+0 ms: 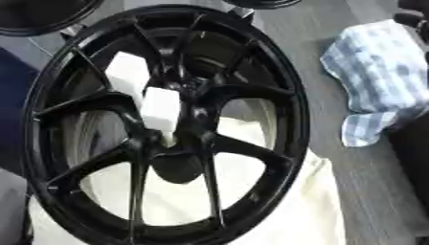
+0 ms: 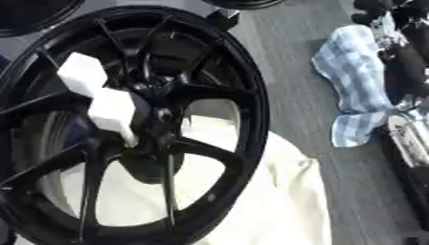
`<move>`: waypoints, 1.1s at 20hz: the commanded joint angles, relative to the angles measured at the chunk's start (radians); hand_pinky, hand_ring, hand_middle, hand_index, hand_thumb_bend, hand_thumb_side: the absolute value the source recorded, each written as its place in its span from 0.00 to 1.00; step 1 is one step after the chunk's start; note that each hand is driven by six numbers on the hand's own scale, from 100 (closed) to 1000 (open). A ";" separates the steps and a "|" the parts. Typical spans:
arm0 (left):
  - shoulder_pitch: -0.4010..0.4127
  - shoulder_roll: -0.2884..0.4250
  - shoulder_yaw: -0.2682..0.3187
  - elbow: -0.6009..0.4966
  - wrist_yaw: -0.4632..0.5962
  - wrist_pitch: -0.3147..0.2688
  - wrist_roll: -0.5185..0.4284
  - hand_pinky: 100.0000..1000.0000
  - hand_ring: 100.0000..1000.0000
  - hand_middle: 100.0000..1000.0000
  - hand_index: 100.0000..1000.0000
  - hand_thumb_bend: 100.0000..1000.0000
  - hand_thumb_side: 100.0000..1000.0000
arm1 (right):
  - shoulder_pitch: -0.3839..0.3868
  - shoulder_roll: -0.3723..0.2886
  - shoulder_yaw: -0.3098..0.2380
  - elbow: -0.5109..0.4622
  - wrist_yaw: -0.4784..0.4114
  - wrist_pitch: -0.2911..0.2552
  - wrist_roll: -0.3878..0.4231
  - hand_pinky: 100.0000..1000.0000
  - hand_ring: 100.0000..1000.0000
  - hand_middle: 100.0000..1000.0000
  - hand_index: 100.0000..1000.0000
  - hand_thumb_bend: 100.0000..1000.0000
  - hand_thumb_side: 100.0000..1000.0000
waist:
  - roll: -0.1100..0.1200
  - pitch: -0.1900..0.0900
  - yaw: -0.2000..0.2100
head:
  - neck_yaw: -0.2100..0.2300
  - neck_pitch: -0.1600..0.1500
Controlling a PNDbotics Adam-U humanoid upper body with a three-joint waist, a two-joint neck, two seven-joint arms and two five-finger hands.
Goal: Pull the pin out of the wheel hub.
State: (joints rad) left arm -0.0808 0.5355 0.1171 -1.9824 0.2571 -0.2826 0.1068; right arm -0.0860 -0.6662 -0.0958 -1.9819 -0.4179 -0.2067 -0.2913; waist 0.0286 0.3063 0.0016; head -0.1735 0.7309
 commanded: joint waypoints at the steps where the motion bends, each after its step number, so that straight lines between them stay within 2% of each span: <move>1: -0.004 0.068 0.001 -0.018 -0.019 -0.016 -0.003 0.87 0.79 0.64 0.75 0.04 0.62 | 0.000 -0.034 -0.007 -0.018 -0.003 0.000 0.004 0.73 0.74 0.67 0.55 0.20 0.36 | -0.001 -0.023 -0.001 | 0.001 -0.022; 6: -0.009 0.152 -0.008 -0.018 -0.060 -0.053 0.004 0.86 0.79 0.64 0.76 0.04 0.60 | 0.003 -0.031 -0.003 -0.018 0.000 0.003 0.007 0.73 0.74 0.67 0.55 0.20 0.37 | -0.002 -0.020 -0.003 | 0.001 -0.032; 11: -0.012 0.233 -0.012 -0.018 -0.090 -0.070 -0.001 0.86 0.79 0.64 0.77 0.03 0.60 | 0.006 -0.029 -0.003 -0.018 0.003 0.003 0.007 0.73 0.74 0.67 0.55 0.20 0.37 | 0.000 -0.016 -0.006 | 0.019 -0.076; 17: -0.027 0.393 0.003 -0.018 -0.170 -0.049 -0.099 0.86 0.80 0.66 0.80 0.05 0.57 | 0.017 -0.036 -0.005 -0.018 0.012 -0.001 0.004 0.73 0.74 0.67 0.55 0.19 0.37 | 0.004 -0.016 -0.005 | 0.033 -0.110; 22: -0.088 0.555 -0.002 -0.018 -0.287 -0.098 -0.229 0.85 0.80 0.68 0.81 0.12 0.54 | 0.026 -0.037 -0.005 -0.018 0.022 -0.002 0.002 0.73 0.74 0.67 0.55 0.19 0.37 | 0.003 -0.011 -0.005 | 0.028 -0.093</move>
State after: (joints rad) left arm -0.1575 1.0166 0.1026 -1.9854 -0.0021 -0.3680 -0.0902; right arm -0.0595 -0.6667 -0.0920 -1.9819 -0.4068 -0.2065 -0.2872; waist 0.0323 0.3084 -0.0035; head -0.1437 0.6397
